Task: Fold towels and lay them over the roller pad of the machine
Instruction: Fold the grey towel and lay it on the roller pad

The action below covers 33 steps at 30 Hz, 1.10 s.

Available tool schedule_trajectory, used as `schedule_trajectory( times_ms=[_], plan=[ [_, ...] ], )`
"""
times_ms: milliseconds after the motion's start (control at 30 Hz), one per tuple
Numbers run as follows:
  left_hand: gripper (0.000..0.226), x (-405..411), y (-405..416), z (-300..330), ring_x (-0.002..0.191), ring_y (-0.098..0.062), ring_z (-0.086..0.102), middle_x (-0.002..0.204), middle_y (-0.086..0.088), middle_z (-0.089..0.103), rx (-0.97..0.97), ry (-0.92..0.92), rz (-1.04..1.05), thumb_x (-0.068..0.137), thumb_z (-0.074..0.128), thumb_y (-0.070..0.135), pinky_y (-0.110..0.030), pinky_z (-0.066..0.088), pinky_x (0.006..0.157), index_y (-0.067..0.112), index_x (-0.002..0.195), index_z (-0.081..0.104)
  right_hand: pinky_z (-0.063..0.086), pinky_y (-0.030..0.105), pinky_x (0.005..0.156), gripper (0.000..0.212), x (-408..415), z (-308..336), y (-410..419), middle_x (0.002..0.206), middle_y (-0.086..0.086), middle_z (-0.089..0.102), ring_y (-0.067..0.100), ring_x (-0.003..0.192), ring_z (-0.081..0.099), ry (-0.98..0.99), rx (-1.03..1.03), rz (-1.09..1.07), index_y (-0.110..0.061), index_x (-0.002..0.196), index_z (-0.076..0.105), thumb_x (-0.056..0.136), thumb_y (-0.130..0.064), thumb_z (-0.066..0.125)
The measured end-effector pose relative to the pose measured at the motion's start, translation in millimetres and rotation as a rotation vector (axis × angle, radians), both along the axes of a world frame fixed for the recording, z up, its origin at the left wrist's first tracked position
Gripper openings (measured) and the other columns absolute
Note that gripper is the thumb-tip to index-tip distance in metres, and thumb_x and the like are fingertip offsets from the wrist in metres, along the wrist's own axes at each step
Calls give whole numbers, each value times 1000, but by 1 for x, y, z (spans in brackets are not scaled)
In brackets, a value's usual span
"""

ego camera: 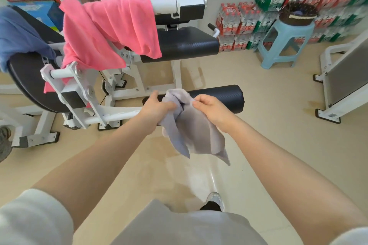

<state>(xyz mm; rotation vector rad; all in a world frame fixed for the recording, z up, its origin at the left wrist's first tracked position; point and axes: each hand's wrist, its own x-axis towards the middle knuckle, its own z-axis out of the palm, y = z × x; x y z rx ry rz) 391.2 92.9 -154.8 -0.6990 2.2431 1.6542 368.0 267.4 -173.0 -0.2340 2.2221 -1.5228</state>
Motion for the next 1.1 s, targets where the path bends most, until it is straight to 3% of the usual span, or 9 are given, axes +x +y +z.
schedule_trajectory(
  times_ms=[67,200,333,600,700,833,900,1000,1100],
  plan=[
    [71,9,1,2,117,-19,51,128,-5,53,-44,141,-304,78,66,14,-27,39,89,26,142,35,37,23,70,21,7,14,-10,74,4,52,10,70,47,-27,-33,113,-7,79,61,94,-16,50],
    [26,16,-1,4,100,-19,61,111,-13,66,-61,113,-656,78,67,23,-35,46,90,14,102,65,48,15,74,20,15,31,-21,75,-3,66,0,70,60,-24,-54,178,-16,74,66,90,-8,57],
    [26,16,-7,-1,89,-16,59,95,-10,68,-2,54,-572,76,66,38,-33,42,80,17,91,70,48,14,75,14,20,30,-15,77,-4,67,1,73,60,-23,-58,89,-18,76,66,88,-15,61],
    [13,8,-25,-7,74,-14,62,77,-2,65,586,-98,1,87,56,23,-26,49,65,12,83,63,41,22,69,26,34,11,13,67,-3,49,12,62,43,-86,-68,-80,-16,71,53,96,-12,48],
    [16,6,-25,-4,60,-8,64,70,0,66,556,-118,-61,88,53,22,-16,48,51,10,83,62,42,23,70,28,30,16,6,73,-2,49,13,69,47,-67,-40,-83,-16,72,47,99,-19,41],
    [19,2,-15,3,45,-5,58,52,5,62,437,-83,-150,89,49,19,-11,41,42,15,74,60,44,19,77,9,21,17,0,95,-9,57,6,84,53,13,21,-51,-24,94,52,89,-27,59],
    [15,-2,-11,5,50,-9,57,57,2,61,396,-63,-182,84,53,20,-16,42,48,16,72,61,45,22,83,24,17,15,3,105,-9,59,7,94,53,77,157,48,-23,108,56,85,-25,65],
    [16,-8,-7,9,70,-17,61,73,-4,64,369,-50,-223,74,60,24,-27,46,64,13,85,63,46,33,75,8,12,15,8,85,-2,64,11,79,55,91,220,16,-13,87,64,87,-21,62],
    [12,-15,-3,5,82,-21,63,87,-7,67,304,-11,-203,85,59,21,-34,51,77,14,93,65,35,25,61,11,3,17,20,70,0,54,11,64,46,91,175,-101,-15,78,59,88,-17,60]
  ],
)
